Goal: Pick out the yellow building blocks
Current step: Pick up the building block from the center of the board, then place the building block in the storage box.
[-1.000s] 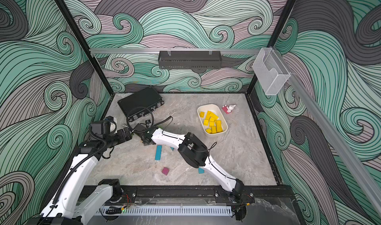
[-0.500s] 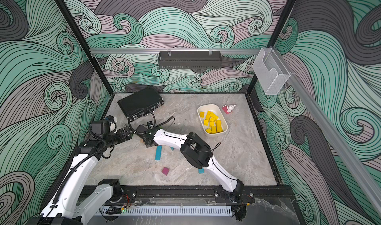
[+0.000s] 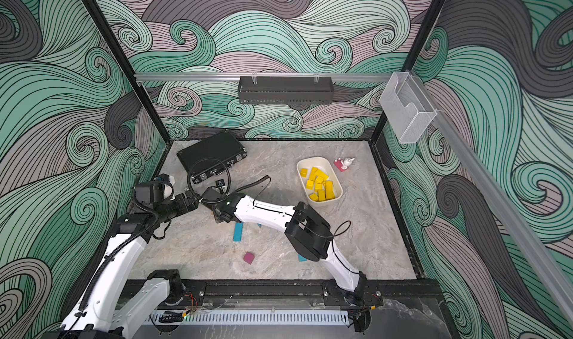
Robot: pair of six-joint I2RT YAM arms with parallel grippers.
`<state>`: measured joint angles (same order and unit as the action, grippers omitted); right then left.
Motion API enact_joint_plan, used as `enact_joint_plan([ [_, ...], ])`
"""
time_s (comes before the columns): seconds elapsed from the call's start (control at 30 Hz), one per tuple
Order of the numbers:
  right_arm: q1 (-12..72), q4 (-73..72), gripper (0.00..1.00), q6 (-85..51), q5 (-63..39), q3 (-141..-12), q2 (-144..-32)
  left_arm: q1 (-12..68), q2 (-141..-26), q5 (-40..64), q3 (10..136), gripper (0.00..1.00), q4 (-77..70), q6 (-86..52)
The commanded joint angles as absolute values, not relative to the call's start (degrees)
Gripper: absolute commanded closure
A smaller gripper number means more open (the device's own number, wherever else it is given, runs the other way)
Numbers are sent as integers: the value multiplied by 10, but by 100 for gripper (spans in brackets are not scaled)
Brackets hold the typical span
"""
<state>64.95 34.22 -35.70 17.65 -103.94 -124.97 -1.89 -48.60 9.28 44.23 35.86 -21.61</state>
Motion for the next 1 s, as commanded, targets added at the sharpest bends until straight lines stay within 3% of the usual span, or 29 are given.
enact_joint_plan([
  [0.0, 649, 320, 85, -355, 192, -1013, -1220, -25, -480, 88, 447, 11, 352, -220],
  [0.47, 636, 252, 86, -279, 202, -911, -1101, -23, -485, 142, 427, 11, 304, -235],
  [0.73, 558, 209, 86, -273, 154, -824, -996, -7, -542, 171, 407, 12, 245, -299],
  [0.97, 443, 187, 86, -240, 126, -747, -914, 70, -643, 155, 473, 12, 220, -314],
])
